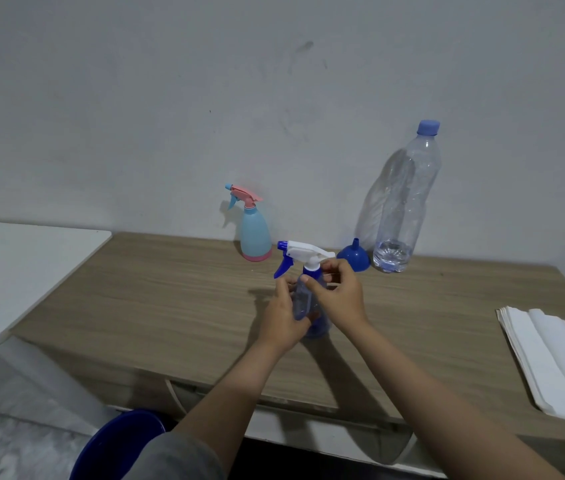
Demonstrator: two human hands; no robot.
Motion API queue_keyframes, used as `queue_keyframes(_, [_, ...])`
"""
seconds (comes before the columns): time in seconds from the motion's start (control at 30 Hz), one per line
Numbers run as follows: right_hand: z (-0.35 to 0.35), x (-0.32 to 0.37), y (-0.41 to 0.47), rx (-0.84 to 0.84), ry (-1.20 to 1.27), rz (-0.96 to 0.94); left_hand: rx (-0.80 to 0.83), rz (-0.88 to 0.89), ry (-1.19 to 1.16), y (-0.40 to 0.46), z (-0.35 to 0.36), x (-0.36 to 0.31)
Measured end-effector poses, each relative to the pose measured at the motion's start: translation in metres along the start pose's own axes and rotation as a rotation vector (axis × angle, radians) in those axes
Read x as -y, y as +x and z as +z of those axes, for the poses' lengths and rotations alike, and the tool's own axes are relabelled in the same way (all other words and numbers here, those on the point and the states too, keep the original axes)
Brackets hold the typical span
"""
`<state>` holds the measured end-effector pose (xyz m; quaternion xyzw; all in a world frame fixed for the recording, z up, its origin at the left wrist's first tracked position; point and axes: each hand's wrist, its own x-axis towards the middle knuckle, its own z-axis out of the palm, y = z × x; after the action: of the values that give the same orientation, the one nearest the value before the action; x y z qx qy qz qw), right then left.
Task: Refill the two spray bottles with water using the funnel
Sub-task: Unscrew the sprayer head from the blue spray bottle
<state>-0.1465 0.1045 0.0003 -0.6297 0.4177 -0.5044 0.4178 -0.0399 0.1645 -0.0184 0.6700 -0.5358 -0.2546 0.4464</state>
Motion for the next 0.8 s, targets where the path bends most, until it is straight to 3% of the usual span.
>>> queue_keyframes(0.13, [0.0004,-0.0053,-0.0030,0.014,-0.021,-0.056,-0.005,-0.011,0.008,0.0013,0.0009,0.0022])
queue_keyframes(0.63, [0.0030,-0.0038,-0.0018,0.004,0.095,0.056,-0.012,-0.033,-0.026,0.0008,0.0047,0.0057])
queue_keyframes(0.8, [0.0024,-0.0042,0.0013,0.008,0.019,0.014,0.004,-0.044,-0.048,0.0024,0.0058,0.0056])
